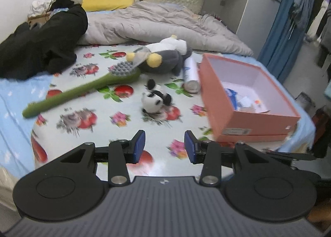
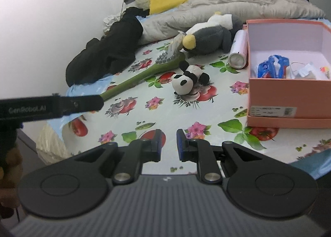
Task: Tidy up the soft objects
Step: 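Withdraw both tools from the box back toward the pile, then grasp the white paper tag with the left tool while the right tool grasps the panda plush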
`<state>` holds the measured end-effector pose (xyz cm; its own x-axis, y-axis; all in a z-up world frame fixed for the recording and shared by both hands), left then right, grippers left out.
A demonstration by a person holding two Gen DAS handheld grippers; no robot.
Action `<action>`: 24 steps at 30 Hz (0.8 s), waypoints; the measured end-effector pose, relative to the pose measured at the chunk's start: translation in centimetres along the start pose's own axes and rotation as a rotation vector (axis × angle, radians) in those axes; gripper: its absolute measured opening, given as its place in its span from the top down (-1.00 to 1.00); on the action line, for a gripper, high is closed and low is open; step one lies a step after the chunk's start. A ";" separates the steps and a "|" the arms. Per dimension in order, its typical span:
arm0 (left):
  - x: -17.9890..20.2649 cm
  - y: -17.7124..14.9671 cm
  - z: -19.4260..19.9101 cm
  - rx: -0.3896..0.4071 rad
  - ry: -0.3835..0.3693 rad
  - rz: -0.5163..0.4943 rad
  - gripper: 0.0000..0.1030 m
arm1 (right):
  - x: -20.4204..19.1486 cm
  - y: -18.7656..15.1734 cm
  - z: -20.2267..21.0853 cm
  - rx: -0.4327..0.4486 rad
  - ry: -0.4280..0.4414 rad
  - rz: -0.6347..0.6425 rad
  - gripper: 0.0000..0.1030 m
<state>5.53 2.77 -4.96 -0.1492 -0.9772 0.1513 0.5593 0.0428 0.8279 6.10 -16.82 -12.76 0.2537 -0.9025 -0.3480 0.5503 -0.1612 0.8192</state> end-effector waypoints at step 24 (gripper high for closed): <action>-6.2 8.6 -24.5 -0.022 -0.039 -0.064 -0.22 | 3.7 5.1 -16.0 -0.004 -0.020 -0.070 0.30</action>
<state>31.27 4.14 -12.01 -0.2166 -0.9690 0.1191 0.5655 -0.0251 0.8244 22.54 -14.63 -17.20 0.1982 -0.8968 -0.3955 0.5698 -0.2229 0.7910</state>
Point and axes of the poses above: each gripper's, at about its wrist camera, not at the fingertips, and z roughly against the way its jaws point, x to its right, y to its top, the point moved 2 cm from there along -z, roughly the way its jaws point, and after that the axes turned 9 degrees about x, right-handed, at the moved point
